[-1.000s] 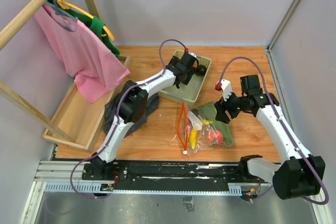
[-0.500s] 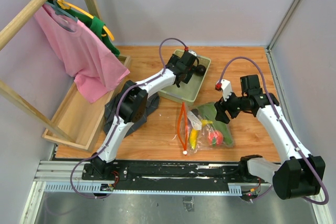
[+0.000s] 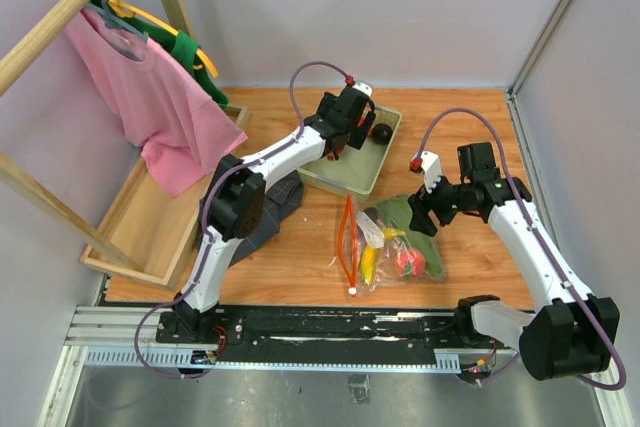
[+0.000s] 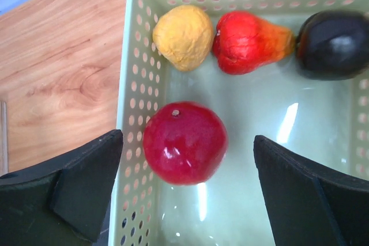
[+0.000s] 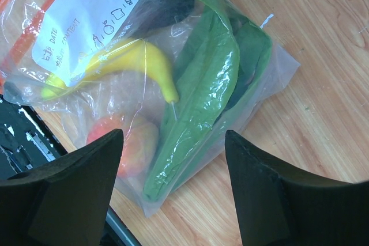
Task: Open the zip-top bag and remove the fake food
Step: Place the fake fruit in the bin, then pick up the fake vegetable from the zipper food storage bag.
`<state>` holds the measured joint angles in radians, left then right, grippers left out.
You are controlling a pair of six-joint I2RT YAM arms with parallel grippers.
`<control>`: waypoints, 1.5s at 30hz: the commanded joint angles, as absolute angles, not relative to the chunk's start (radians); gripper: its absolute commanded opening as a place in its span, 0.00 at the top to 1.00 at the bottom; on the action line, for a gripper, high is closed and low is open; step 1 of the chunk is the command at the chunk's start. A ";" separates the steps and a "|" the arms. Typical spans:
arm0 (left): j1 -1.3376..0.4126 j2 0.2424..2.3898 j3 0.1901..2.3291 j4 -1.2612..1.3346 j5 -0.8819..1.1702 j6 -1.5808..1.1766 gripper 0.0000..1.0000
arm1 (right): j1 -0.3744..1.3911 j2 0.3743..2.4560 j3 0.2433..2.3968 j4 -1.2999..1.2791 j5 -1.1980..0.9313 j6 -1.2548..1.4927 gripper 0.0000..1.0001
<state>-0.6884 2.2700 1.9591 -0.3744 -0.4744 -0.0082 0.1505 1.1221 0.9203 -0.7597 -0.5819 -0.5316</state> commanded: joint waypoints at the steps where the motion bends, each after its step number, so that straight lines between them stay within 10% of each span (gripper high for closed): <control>1: -0.684 2.144 1.895 -0.287 -0.410 -0.056 0.01 | 0.115 1.110 0.911 -0.771 -0.612 -0.536 0.27; 27: -0.683 1.142 0.734 0.382 0.105 -0.324 0.04 | 0.146 1.048 0.893 -0.791 -0.780 -0.630 0.26; 40: -0.683 0.785 0.253 0.665 0.302 -0.573 0.19 | 0.280 1.003 0.813 -0.795 -0.952 -0.908 0.12; 45: -0.689 0.828 0.199 0.720 0.383 -0.593 0.45 | 0.361 0.973 0.790 -0.913 -1.005 -1.348 0.02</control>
